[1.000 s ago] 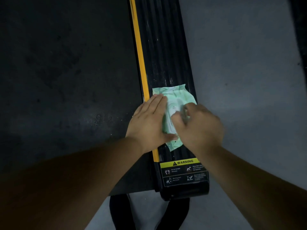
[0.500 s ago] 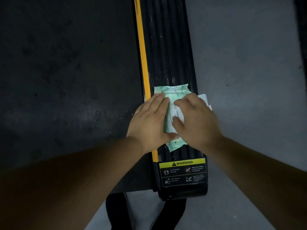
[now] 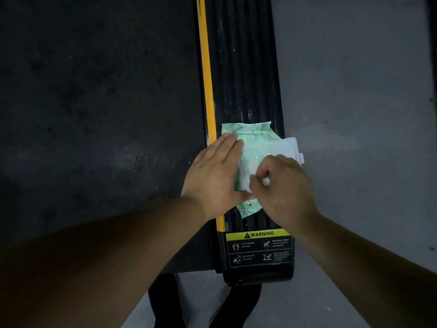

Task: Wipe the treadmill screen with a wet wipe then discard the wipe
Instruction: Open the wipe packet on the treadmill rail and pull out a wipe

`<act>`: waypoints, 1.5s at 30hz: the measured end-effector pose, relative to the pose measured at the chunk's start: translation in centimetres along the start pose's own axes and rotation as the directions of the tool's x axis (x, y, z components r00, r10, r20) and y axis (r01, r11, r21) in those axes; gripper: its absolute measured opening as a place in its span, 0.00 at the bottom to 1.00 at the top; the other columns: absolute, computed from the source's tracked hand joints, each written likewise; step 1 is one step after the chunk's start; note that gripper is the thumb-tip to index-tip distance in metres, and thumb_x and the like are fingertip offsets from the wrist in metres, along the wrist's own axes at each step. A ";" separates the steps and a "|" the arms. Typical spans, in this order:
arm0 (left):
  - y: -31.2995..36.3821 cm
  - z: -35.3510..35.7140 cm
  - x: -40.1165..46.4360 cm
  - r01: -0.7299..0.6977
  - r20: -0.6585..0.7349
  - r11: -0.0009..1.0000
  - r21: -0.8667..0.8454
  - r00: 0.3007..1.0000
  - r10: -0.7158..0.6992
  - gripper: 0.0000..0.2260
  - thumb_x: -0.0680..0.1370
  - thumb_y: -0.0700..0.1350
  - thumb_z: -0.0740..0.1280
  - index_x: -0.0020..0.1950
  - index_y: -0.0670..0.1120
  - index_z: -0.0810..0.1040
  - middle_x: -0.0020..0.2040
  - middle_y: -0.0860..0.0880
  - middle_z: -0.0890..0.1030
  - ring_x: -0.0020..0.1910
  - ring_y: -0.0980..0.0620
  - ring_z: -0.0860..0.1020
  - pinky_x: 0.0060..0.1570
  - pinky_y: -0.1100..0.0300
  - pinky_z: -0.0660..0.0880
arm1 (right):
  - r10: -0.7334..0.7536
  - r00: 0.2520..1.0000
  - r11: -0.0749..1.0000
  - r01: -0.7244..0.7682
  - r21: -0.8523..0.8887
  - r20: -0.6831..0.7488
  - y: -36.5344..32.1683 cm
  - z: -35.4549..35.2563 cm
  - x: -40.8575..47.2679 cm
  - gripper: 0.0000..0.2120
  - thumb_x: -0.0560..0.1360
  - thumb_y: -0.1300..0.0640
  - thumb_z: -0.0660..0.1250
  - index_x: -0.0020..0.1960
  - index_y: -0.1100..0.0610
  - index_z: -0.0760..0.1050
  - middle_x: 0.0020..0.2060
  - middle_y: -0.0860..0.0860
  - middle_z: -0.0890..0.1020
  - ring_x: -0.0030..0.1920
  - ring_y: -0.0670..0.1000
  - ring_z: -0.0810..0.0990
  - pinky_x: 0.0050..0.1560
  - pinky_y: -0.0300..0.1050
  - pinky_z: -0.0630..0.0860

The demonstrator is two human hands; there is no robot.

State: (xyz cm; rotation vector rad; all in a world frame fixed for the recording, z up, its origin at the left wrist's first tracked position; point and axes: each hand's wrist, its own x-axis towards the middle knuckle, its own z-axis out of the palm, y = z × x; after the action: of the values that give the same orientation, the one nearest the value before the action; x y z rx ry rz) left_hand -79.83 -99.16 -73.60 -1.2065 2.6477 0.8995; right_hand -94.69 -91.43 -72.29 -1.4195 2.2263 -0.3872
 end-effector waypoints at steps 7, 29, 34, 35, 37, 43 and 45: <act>-0.1 0.1 0.0 -0.007 0.003 1.000 0.001 1.000 0.007 0.51 0.72 0.70 0.68 0.83 0.47 0.47 0.84 0.49 0.46 0.82 0.54 0.42 0.78 0.56 0.42 | -0.062 0.998 0.980 0.067 -0.187 0.032 -0.3 -0.2 0.8 0.07 0.76 0.56 0.70 0.52 0.57 0.79 0.37 0.52 0.82 0.34 0.56 0.79 0.32 0.44 0.71; -0.3 0.2 0.1 -0.015 0.004 1.000 0.026 1.000 0.015 0.49 0.73 0.71 0.66 0.83 0.47 0.49 0.84 0.49 0.48 0.82 0.53 0.44 0.80 0.54 0.44 | -0.257 0.965 0.925 0.262 -0.275 0.054 -0.4 -0.7 3.5 0.09 0.65 0.55 0.65 0.29 0.59 0.72 0.24 0.49 0.71 0.24 0.51 0.66 0.29 0.35 0.53; -0.2 0.1 0.2 -0.021 0.010 0.999 0.047 1.000 0.020 0.49 0.74 0.70 0.66 0.83 0.46 0.47 0.84 0.48 0.47 0.82 0.52 0.43 0.80 0.52 0.43 | 0.026 0.996 0.999 -0.024 -0.028 0.082 -0.8 -2.2 3.0 0.07 0.71 0.55 0.71 0.38 0.57 0.83 0.32 0.50 0.85 0.34 0.53 0.82 0.41 0.48 0.79; -0.2 0.0 0.2 -0.021 0.012 0.998 0.053 1.000 0.020 0.49 0.74 0.70 0.66 0.83 0.47 0.47 0.84 0.48 0.47 0.82 0.52 0.43 0.80 0.52 0.42 | 0.048 0.996 0.999 -0.047 -0.011 0.080 -0.8 -2.4 2.8 0.06 0.72 0.55 0.71 0.38 0.57 0.83 0.32 0.50 0.85 0.34 0.53 0.82 0.41 0.49 0.80; -0.3 0.1 0.2 -0.020 0.018 0.998 0.063 1.000 0.019 0.49 0.74 0.71 0.65 0.83 0.47 0.46 0.84 0.48 0.46 0.82 0.52 0.43 0.79 0.53 0.41 | 0.055 0.996 0.998 -0.054 -0.017 0.070 -0.8 -2.1 2.4 0.08 0.72 0.54 0.71 0.38 0.57 0.83 0.32 0.51 0.85 0.34 0.54 0.83 0.41 0.49 0.80; 0.0 0.2 0.3 0.001 0.001 0.999 0.042 1.000 -0.001 0.47 0.72 0.72 0.58 0.83 0.46 0.51 0.84 0.48 0.50 0.82 0.51 0.46 0.81 0.50 0.46 | 0.040 0.991 0.986 -0.019 -0.166 0.129 -1.0 -0.8 2.5 0.11 0.79 0.51 0.66 0.44 0.56 0.81 0.35 0.50 0.82 0.33 0.50 0.75 0.31 0.40 0.62; 0.1 0.2 0.3 0.009 -0.004 0.999 0.037 1.000 -0.009 0.46 0.72 0.72 0.55 0.83 0.47 0.52 0.84 0.48 0.51 0.82 0.51 0.47 0.81 0.49 0.47 | 0.037 0.994 0.994 -0.026 -0.102 0.102 -1.0 -1.1 2.3 0.10 0.79 0.55 0.66 0.41 0.56 0.79 0.31 0.49 0.79 0.30 0.47 0.72 0.30 0.38 0.59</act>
State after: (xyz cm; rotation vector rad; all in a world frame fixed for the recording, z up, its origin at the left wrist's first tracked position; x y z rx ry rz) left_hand -80.12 -99.18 -73.75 -1.2114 2.6475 0.8443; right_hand -95.30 -93.91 -71.40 -1.4199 2.2086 -0.1882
